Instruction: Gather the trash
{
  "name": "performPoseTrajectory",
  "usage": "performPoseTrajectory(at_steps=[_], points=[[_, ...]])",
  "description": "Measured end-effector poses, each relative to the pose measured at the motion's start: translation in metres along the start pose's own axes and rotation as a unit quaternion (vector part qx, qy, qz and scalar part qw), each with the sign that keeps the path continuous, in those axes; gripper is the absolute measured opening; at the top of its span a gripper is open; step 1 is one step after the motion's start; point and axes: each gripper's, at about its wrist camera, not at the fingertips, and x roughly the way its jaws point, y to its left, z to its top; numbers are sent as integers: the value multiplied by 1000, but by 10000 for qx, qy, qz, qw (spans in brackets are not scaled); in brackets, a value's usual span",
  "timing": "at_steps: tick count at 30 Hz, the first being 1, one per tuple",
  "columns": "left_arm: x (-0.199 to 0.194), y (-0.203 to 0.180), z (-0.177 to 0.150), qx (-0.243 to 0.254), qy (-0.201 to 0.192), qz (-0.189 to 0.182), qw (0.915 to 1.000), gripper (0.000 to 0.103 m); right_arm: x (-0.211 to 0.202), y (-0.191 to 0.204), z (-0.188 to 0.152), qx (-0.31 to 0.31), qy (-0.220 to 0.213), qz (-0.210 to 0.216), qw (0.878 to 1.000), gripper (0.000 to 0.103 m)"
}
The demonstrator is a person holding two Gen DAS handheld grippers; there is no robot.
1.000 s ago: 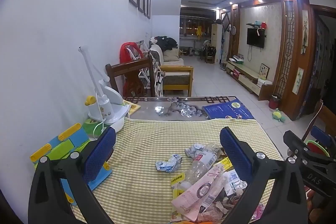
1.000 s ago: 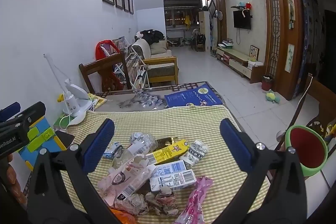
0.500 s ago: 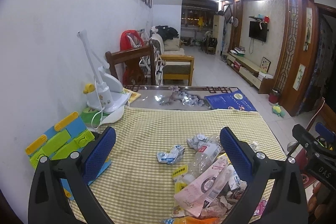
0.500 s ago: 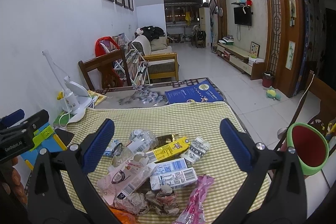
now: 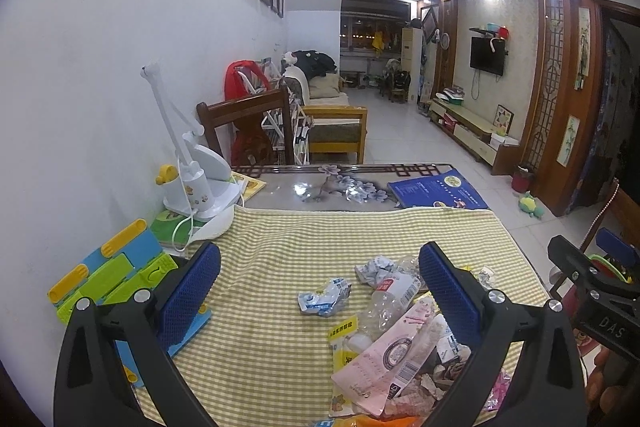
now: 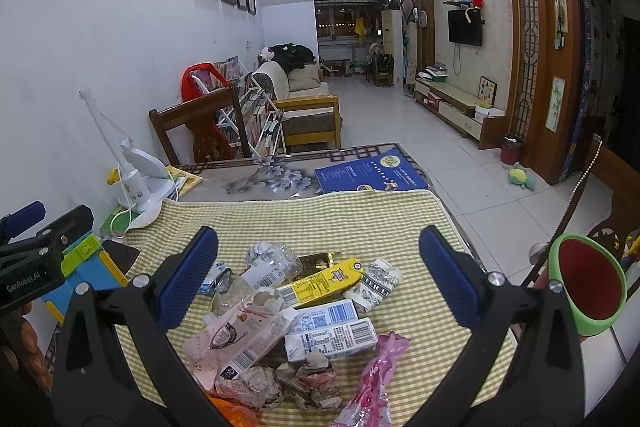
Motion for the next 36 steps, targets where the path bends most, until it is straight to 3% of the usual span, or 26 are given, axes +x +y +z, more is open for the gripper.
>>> performPoseTrajectory(at_steps=[22, 36], points=[[3, -4, -9, 217, -157, 222, 9994, 95, 7, -8, -5, 69, 204, -149, 9997, 99], [6, 1, -9, -7, 3, -101, 9999, 95, 6, -13, -6, 102, 222, -175, 9995, 99]])
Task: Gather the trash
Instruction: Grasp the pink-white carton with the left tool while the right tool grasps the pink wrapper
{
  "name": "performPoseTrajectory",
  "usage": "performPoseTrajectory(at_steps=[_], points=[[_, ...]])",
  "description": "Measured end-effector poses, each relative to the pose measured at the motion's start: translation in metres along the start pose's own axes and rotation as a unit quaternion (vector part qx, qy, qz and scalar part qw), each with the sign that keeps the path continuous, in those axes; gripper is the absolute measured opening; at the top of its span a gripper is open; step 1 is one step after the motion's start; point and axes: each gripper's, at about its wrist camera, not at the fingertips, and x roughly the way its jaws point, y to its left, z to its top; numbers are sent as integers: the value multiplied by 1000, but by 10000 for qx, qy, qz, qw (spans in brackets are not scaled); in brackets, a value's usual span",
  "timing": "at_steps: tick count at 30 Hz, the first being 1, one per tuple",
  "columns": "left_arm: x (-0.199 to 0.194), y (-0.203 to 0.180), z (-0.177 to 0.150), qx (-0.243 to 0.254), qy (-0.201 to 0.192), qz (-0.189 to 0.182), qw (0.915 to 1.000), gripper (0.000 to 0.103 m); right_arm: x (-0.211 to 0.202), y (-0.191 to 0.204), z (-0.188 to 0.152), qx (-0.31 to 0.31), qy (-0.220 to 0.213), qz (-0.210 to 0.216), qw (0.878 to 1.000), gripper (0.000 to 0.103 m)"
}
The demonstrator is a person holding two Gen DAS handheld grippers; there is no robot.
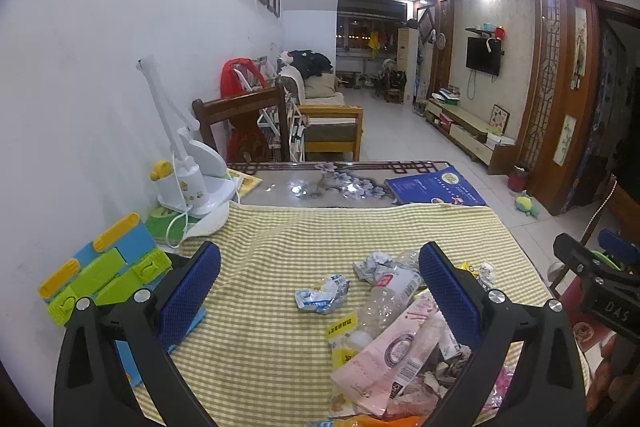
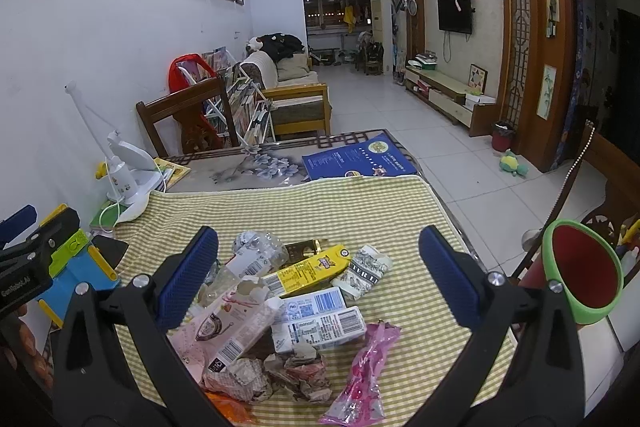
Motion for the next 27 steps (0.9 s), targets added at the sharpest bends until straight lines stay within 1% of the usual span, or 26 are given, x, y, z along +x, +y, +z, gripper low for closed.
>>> performPoseTrajectory(at_steps=[4, 8, 10, 11, 12, 14, 15, 16, 17, 19, 20, 21, 22, 25, 26, 27], points=[[4, -1, -2, 52, 132, -30, 9999, 95, 1, -1, -2, 22, 33, -23, 10000, 99], [11, -3, -8, 46, 296, -277, 9992, 95, 2, -3, -2, 25, 30, -76, 10000, 99], [23, -6, -15, 178, 506, -368, 9979, 95, 2, -6, -3, 18, 24, -139, 9999, 99], [30, -8, -19, 279, 676, -441, 9964, 95, 1, -8, -4, 25, 21, -172, 9998, 99], [39, -11, -27, 374, 891, -546, 9938, 95, 2, -11, -5, 48, 28, -220, 9997, 99], [51, -15, -40, 412, 1208, -790, 9887, 94, 3, -15, -8, 115, 90, -237, 9996, 99], [62, -17, -49, 390, 1450, -935, 9842, 88, 4, -19, -10, 175, 158, -230, 9995, 99], [70, -19, -54, 389, 1587, -1009, 9814, 84, 6, -23, -13, 229, 238, -231, 9992, 99], [82, -22, -60, 397, 1820, -1124, 9761, 76, 8, -27, -17, 276, 345, -235, 9987, 99], [101, -26, -68, 393, 2100, -1269, 9686, 67, 12, -34, -23, 316, 538, -236, 9978, 99], [107, -29, -73, 400, 2206, -1322, 9655, 60, 14, -37, -27, 331, 643, -237, 9971, 99], [117, -34, -77, 400, 2376, -1441, 9598, 54, 18, -42, -34, 388, 791, -237, 9958, 99], [126, -38, -80, 412, 2510, -1529, 9549, 53, 20, -45, -38, 445, 881, -235, 9948, 99], [143, -52, -91, 513, 2756, -1661, 9454, 53, 32, -64, -56, 830, 1318, -134, 9877, 99], [145, -56, -95, 529, 2787, -1698, 9438, 48, 36, -68, -61, 922, 1427, -126, 9854, 99], [148, -61, -98, 589, 2812, -1679, 9430, 41, 42, -74, -69, 1045, 1590, -125, 9817, 99]])
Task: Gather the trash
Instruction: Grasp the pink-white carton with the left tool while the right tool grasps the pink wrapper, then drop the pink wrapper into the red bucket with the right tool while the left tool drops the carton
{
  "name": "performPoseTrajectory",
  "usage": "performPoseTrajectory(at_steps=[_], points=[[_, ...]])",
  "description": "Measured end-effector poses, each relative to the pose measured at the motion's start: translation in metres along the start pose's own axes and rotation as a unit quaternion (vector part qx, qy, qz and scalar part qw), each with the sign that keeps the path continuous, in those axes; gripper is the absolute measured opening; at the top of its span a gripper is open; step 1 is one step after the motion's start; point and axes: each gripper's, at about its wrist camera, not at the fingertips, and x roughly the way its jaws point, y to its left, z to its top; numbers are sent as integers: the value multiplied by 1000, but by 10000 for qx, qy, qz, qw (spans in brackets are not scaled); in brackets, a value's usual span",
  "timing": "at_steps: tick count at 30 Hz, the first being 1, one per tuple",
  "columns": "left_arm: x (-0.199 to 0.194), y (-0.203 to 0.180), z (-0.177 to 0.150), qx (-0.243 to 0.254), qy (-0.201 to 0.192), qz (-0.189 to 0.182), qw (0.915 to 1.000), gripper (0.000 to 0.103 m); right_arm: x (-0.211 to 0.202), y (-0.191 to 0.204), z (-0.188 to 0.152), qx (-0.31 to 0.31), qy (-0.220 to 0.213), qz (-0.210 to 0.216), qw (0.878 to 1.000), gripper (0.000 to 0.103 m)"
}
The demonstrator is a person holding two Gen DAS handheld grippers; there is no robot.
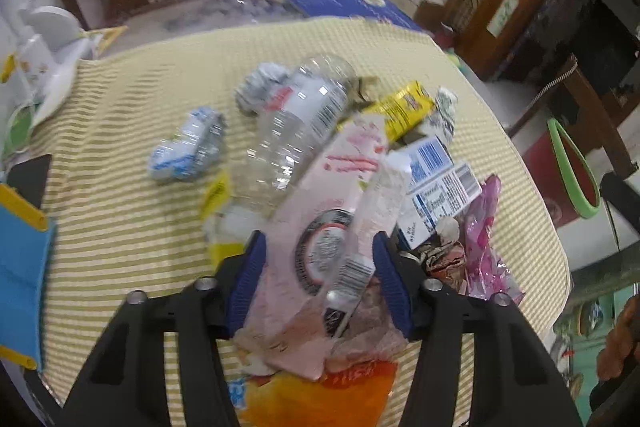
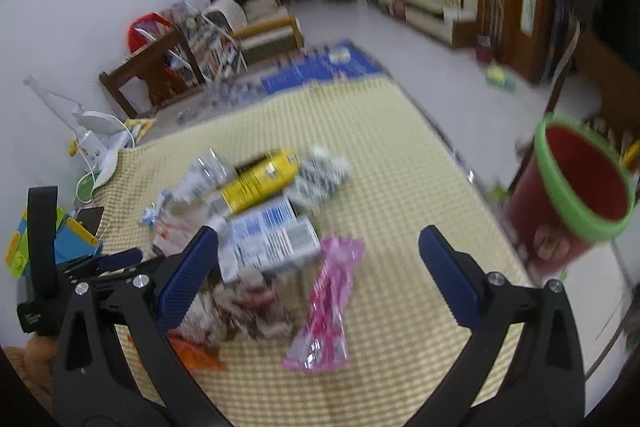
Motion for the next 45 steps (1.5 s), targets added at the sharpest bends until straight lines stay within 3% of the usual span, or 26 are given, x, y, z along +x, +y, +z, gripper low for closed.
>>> performPoseTrajectory(at_steps=[3, 6, 12, 13, 15, 17, 18, 20, 25, 31, 40, 45], points=[[-4, -2, 0, 45, -44, 4, 10000, 26, 21, -11, -10, 210, 396, 51, 9990, 99], [-15, 4, 1, -108, -134, -67, 9998, 17, 39, -14, -17, 302, 710, 130, 9969, 99], [-48, 23, -5, -530, -502, -180, 9972, 14, 80, -15, -32, 225, 1334, -158, 9907, 96], [-56, 25, -7, -544, -619, -153, 9965, 14, 88, -13, -35, 155, 1432, -223, 9893, 91], [-68, 26, -7, -535, -808, -109, 9952, 14, 100, -10, -40, 40, 1571, -249, 9873, 73], [-78, 25, -6, -474, -953, -91, 9943, 14, 107, -6, -44, 22, 1706, -164, 9852, 34], [-83, 23, -5, -404, -996, -103, 9942, 14, 107, -6, -45, 92, 1709, -93, 9852, 28], [-88, 17, -4, -282, -1056, -146, 9939, 14, 98, -5, -42, 128, 1558, -22, 9877, 18], [-93, -8, 4, -17, -1157, -487, 9921, 14, 49, -8, -24, 63, 856, 38, 9963, 16], [-89, -61, 22, 447, -1178, -813, 9887, 14, -2, -40, 3, 164, 126, -23, 9998, 16], [-70, -161, 50, 599, -1231, -1073, 9848, 14, -30, -146, 43, 328, -333, -337, 9983, 16], [-52, -229, 58, 672, -1186, -1245, 9828, 14, -45, -229, 69, 461, -544, -726, 9948, 16]])
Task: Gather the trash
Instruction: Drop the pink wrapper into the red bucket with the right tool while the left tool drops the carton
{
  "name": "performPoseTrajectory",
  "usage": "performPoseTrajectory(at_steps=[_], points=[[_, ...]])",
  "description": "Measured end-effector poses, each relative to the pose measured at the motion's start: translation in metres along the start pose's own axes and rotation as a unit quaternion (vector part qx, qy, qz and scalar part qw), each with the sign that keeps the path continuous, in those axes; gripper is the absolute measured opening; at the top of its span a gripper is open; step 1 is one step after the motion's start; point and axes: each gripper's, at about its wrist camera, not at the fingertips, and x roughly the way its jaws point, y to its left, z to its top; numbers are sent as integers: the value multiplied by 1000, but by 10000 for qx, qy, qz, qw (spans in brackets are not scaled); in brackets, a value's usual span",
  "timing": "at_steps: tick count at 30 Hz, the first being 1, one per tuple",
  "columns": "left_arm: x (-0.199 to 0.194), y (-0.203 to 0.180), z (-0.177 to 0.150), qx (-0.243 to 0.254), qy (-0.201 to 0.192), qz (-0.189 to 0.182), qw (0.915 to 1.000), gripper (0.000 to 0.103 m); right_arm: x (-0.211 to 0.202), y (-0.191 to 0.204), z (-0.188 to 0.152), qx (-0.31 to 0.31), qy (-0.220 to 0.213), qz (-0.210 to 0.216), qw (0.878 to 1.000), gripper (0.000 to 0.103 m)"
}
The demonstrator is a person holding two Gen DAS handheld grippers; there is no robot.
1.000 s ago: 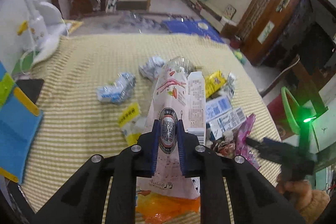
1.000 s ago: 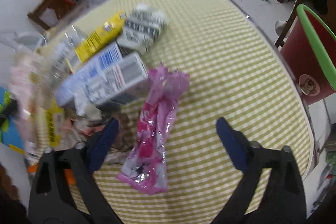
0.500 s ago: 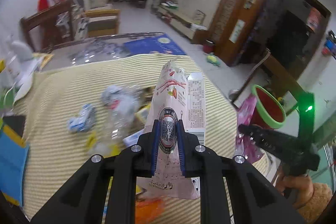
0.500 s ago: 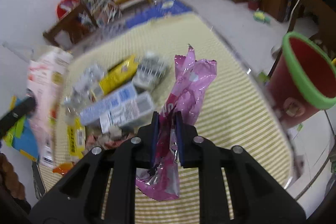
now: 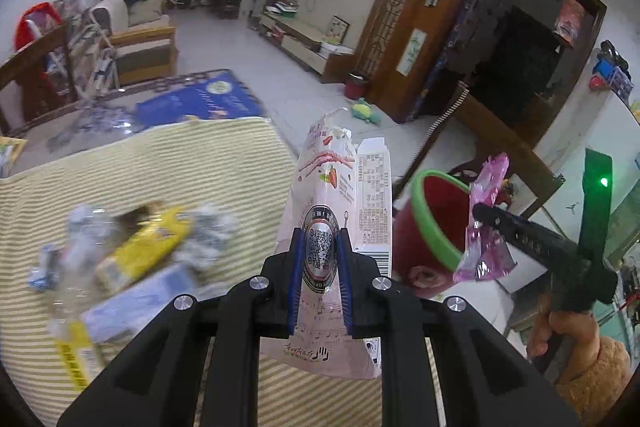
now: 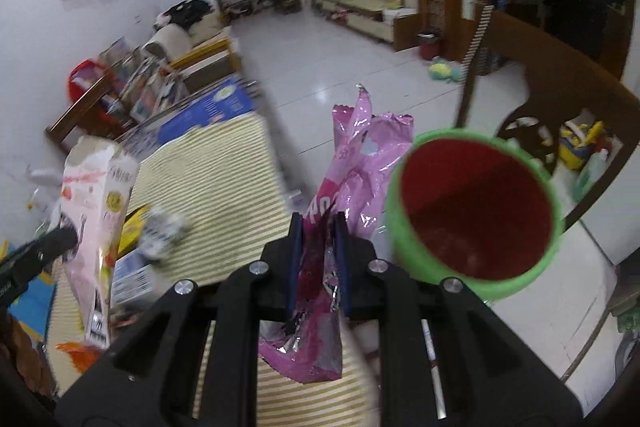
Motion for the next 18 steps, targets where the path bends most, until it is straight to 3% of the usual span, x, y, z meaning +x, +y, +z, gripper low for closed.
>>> performPoseTrajectory(at_steps=[7, 9, 10, 11, 18], points=[[43, -75, 9, 228, 79, -204, 9995, 14, 26, -81, 27, 52, 112, -412, 9991, 17], [53, -97, 13, 402, 101, -234, 9989, 14, 34, -93, 28, 132, 183, -512, 9984, 32], [57, -107, 16, 496, 99, -256, 9984, 14, 35, -102, 28, 241, 125, -535, 9982, 50], [63, -118, 20, 584, 97, -305, 9978, 14, 32, -110, 27, 306, 65, -537, 9981, 59], [113, -175, 38, 883, 374, -821, 9920, 14, 7, -153, 25, 687, -241, -709, 9948, 73]])
